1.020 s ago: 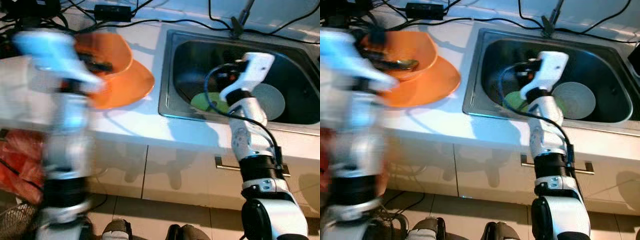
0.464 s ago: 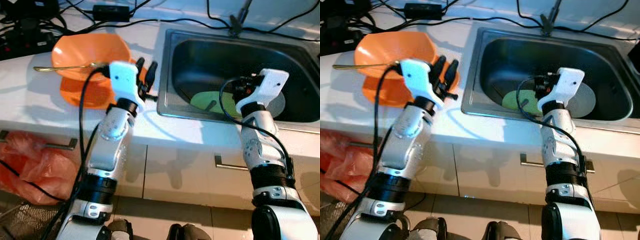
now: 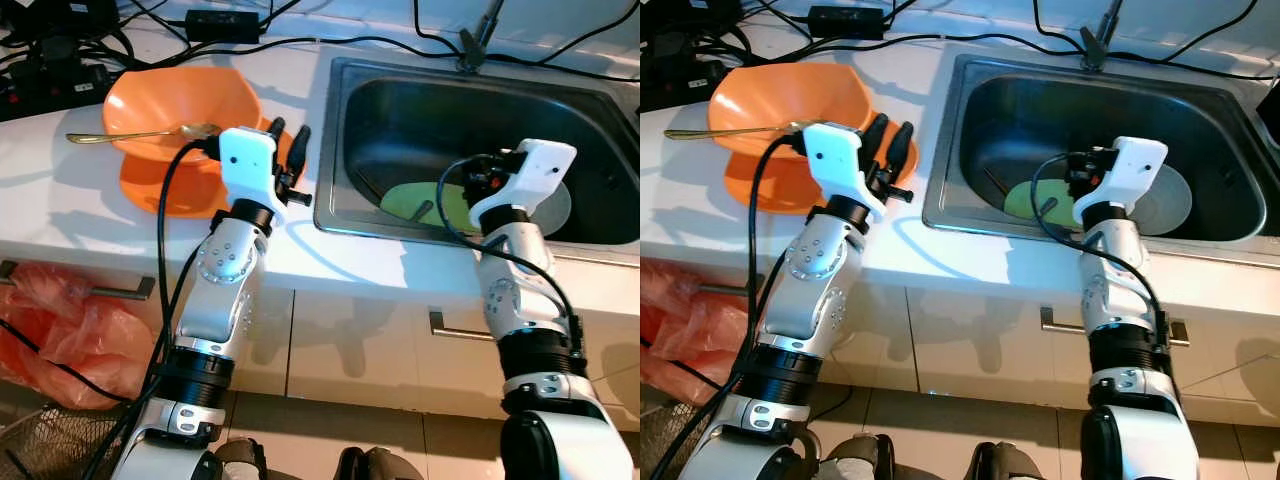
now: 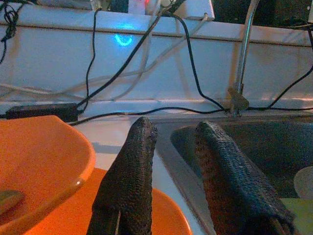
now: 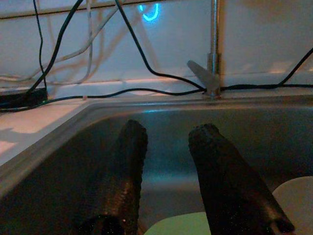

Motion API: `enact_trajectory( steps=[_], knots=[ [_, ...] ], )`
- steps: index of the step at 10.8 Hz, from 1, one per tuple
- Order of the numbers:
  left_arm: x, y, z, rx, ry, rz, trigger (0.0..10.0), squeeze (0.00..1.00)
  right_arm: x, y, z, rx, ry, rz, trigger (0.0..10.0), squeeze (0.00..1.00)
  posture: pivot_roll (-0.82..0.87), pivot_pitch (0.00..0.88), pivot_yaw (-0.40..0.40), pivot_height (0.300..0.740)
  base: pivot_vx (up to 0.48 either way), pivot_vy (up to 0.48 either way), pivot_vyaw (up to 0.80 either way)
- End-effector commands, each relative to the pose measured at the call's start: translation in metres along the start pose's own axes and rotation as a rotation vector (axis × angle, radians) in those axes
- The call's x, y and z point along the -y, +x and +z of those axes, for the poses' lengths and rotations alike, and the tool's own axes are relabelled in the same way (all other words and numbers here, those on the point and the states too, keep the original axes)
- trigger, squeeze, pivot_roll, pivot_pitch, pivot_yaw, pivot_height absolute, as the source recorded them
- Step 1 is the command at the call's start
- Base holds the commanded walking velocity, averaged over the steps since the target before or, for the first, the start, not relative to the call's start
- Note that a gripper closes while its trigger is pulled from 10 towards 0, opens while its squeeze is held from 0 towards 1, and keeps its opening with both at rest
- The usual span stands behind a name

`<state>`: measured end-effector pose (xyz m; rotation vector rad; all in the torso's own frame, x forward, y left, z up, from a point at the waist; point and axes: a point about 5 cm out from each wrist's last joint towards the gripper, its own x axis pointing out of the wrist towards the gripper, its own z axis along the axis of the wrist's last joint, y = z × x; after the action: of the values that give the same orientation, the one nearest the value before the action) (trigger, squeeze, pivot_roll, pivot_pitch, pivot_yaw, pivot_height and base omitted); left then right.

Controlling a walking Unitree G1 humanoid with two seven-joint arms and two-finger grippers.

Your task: Kitchen organization

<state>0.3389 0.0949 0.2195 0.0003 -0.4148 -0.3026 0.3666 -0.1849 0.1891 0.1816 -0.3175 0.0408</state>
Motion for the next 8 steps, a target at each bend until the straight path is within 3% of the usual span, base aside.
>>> enact_trajectory(
  steps=[1,4,8],
  knots=[
    [-0.0003,-0.0015,-0.0024,-0.003,0.001,0.012,10.0,0.0,0.0026,-0.0022,-0.0022,-0.006,0.003,-0.011,10.0,0.0,0.07,0.158,-0.049,0.723,0.0,0.0,0.0],
    [-0.0023,-0.0006,-0.0024,0.002,0.025,0.026,10.0,0.0,0.0018,-0.0024,-0.003,-0.006,0.009,-0.012,10.0,0.0,0.07,0.155,-0.045,0.723,0.0,0.0,0.0],
    [-0.0019,-0.001,-0.0025,0.003,0.038,0.024,10.0,0.0,-0.0017,-0.0037,-0.0059,-0.013,0.014,-0.003,10.0,0.0,0.07,0.149,-0.042,0.723,0.0,-0.313,0.0]
  ],
)
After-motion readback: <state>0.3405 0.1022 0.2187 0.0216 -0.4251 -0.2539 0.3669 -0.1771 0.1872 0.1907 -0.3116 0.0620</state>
